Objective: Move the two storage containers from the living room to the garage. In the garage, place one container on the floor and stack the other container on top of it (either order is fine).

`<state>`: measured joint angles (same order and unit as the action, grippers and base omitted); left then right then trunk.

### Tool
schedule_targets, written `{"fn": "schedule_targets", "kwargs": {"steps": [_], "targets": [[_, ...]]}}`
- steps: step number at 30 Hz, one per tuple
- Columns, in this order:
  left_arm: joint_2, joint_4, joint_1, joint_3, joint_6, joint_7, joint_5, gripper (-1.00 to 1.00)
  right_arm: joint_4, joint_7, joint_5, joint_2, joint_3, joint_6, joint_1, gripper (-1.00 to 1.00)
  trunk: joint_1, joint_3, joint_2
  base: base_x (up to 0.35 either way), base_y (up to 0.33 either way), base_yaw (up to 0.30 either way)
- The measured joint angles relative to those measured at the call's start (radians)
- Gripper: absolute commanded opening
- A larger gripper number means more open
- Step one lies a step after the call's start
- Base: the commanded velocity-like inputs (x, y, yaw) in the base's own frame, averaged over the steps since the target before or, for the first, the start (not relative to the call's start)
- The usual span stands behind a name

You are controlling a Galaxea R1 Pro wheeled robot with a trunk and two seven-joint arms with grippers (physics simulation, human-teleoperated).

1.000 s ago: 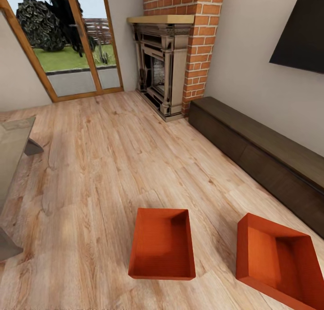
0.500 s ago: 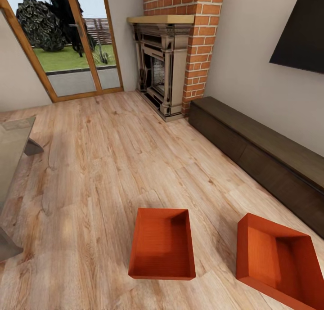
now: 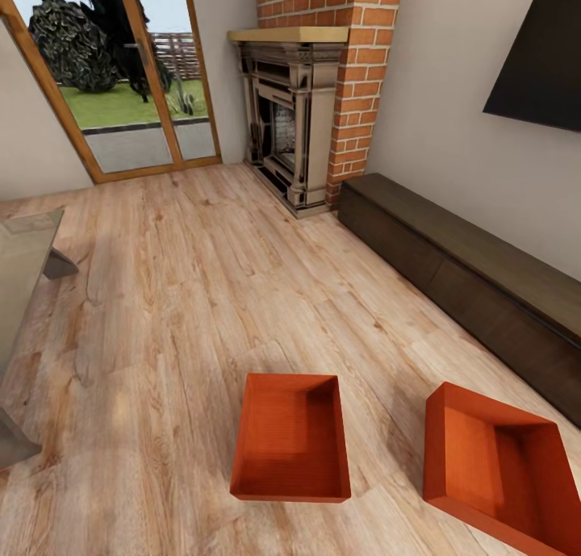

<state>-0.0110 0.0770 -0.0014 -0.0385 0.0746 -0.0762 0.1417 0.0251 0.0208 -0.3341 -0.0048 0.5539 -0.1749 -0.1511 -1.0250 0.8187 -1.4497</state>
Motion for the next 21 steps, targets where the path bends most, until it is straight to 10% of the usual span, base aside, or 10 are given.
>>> {"fn": "schedule_targets", "kwargs": {"steps": [1,3,9,16,21], "targets": [[0.005,0.003,0.000,-0.001,-0.001,0.001,0.001,1.00,-0.007,-0.005,-0.001,-0.005,-0.002,0.001,0.000,1.00,0.000,0.000,0.000,0.000,0.000,0.000],[0.116,0.122,0.000,-0.011,-0.026,0.005,0.035,1.00,-0.024,-0.012,-0.030,-0.042,-0.020,0.154,-0.048,1.00,0.000,0.000,0.000,0.000,0.000,0.000],[0.173,0.348,-0.004,-0.015,-0.195,0.029,0.155,1.00,-0.138,-0.020,-0.128,-0.099,-0.036,0.328,-0.168,1.00,0.000,0.000,0.000,0.000,0.000,0.000],[0.177,0.420,-0.129,-0.021,-0.340,0.157,0.176,1.00,-0.299,-0.215,-0.150,-0.124,-0.042,0.350,-0.259,1.00,0.000,0.000,0.000,0.000,0.000,0.000],[0.146,0.421,-0.284,-0.018,-0.374,0.234,0.174,1.00,-0.348,-0.376,-0.144,-0.115,-0.041,0.219,-0.349,1.00,0.000,0.000,0.000,0.000,0.000,0.000]]}}
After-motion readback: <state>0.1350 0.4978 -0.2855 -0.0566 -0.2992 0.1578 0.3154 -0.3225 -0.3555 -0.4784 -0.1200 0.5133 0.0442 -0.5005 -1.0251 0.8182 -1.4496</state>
